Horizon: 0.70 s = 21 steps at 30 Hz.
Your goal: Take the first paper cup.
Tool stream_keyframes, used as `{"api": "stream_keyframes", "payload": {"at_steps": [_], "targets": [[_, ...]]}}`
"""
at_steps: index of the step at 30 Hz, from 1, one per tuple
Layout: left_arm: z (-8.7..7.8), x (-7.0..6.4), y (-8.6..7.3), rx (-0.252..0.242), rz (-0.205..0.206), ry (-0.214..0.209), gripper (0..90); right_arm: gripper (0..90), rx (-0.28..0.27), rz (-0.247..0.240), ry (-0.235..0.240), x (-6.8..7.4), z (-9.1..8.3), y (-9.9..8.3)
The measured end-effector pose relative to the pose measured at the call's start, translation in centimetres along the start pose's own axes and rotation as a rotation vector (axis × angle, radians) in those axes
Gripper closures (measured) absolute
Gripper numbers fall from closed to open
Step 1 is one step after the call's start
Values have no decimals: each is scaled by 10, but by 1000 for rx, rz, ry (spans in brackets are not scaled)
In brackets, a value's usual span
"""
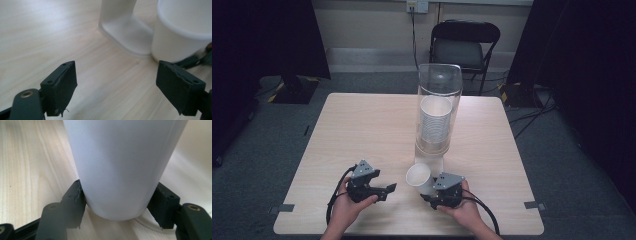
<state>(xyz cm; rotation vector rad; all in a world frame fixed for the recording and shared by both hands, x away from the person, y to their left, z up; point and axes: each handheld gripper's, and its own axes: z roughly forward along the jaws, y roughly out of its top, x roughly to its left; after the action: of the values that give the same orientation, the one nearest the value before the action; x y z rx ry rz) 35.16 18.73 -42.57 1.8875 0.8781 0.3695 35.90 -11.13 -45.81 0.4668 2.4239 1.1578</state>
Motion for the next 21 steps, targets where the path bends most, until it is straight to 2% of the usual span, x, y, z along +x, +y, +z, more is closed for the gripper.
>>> {"api": "stream_keyframes", "payload": {"at_steps": [1, 4, 6, 8, 11, 14, 18, 20, 21], "targets": [[-3, -1, 3, -8, 4, -1, 172, 366, -3, -10, 2, 2, 1, 1], [-10, -4, 12, -55, -22, -18, 195, 365, -7, -26, -2, 5, 3, 3], [-11, -6, 14, -64, -16, -46, 255, 365, -12, -44, 3, 7, 4, 5], [-12, -8, 16, -69, -17, -56, 272, 365, -15, -78, 3, 11, 5, 9], [-13, -8, 16, -54, -52, -77, 326, 365, -10, -123, 9, 19, 8, 13], [-11, -10, 15, -34, -57, -66, 372, 364, -9, -174, 20, 27, 12, 16], [-9, -12, 14, -2, -83, -77, 438, 364, -46, -173, 47, 32, 14, 21], [-9, -13, 14, -2, -85, -71, 481, 363, -50, -170, 51, 33, 14, 22], [-10, -13, 14, 17, -127, -57, 507, 363, -59, -182, 58, 36, 16, 24]]}}
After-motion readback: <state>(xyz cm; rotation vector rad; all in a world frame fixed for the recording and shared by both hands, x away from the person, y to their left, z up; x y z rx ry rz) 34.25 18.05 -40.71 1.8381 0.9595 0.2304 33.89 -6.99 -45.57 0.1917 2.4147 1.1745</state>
